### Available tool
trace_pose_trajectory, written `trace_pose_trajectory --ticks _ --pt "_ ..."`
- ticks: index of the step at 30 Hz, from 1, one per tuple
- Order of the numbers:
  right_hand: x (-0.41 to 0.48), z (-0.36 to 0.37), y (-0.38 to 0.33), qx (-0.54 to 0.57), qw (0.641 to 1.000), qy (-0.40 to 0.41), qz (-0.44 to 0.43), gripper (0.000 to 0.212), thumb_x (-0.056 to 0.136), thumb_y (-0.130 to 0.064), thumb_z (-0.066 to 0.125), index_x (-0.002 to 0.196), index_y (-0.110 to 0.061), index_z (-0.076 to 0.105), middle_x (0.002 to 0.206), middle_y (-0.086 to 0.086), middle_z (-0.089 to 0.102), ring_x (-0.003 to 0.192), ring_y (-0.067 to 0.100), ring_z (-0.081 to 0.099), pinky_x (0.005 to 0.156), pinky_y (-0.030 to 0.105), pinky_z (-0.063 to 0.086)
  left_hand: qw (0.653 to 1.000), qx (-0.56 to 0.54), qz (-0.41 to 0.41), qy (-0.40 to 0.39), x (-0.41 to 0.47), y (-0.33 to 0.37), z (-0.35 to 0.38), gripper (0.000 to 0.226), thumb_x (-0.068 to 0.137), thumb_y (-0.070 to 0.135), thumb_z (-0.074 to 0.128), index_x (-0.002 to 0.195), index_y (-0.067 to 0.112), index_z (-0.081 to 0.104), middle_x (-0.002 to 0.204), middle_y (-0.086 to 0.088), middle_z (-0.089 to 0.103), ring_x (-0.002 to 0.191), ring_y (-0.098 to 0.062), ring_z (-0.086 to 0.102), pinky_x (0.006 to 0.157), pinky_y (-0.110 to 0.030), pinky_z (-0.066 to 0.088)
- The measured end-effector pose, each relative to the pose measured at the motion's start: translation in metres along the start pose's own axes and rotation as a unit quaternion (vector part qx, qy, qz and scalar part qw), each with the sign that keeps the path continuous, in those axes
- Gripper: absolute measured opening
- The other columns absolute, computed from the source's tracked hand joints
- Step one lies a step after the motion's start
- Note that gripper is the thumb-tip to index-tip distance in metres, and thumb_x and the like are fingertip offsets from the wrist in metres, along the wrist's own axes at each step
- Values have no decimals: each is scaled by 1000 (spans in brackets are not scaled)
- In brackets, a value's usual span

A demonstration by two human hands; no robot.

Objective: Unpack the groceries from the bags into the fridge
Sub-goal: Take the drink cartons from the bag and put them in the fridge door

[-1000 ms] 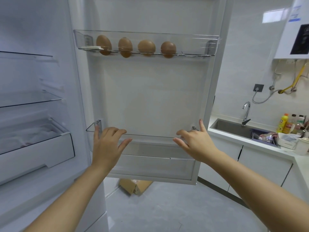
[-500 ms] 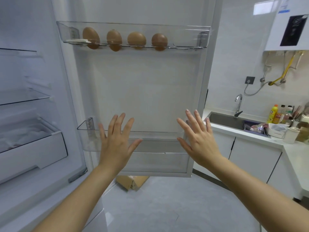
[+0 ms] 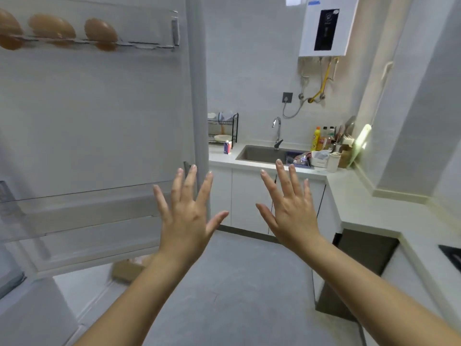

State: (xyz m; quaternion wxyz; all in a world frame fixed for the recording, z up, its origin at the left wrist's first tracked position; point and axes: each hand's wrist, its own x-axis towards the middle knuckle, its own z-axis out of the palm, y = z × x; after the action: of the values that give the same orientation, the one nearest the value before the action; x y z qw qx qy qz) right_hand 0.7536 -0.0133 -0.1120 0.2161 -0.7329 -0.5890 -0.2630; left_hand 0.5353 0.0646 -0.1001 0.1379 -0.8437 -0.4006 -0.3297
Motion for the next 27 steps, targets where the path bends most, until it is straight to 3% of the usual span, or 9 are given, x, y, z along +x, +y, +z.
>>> trace_pose_trajectory --ticks 7,18,22,27 --pt "-84 -44 117 -61 992 -22 106 68 93 -61 25 153 -34 7 164 4 0 150 28 -3 114 54 1 993 -103 51 -34 -4 135 34 76 87 66 36 149 24 25 156 -11 25 146 -32 14 108 -68 7" --pt "-247 -107 261 -125 950 -66 278 68 93 -58 23 154 -29 14 163 8 8 149 33 6 114 63 17 972 -171 110 -115 -39 333 74 78 84 67 33 148 23 27 153 -14 32 144 -36 22 105 -68 11" --pt "-285 -132 295 -147 932 -65 326 68 93 -57 23 154 -28 12 162 8 8 149 32 7 113 63 17 961 -198 140 -134 -47 391 79 79 84 67 34 150 24 28 156 -12 26 147 -33 15 108 -67 6" --pt "-327 -155 327 -184 903 -77 380 68 94 -59 20 154 -29 7 163 7 4 149 32 5 113 62 16 944 -225 190 -150 -52 449 91 79 84 66 32 149 21 32 155 -14 28 146 -35 18 107 -69 9"
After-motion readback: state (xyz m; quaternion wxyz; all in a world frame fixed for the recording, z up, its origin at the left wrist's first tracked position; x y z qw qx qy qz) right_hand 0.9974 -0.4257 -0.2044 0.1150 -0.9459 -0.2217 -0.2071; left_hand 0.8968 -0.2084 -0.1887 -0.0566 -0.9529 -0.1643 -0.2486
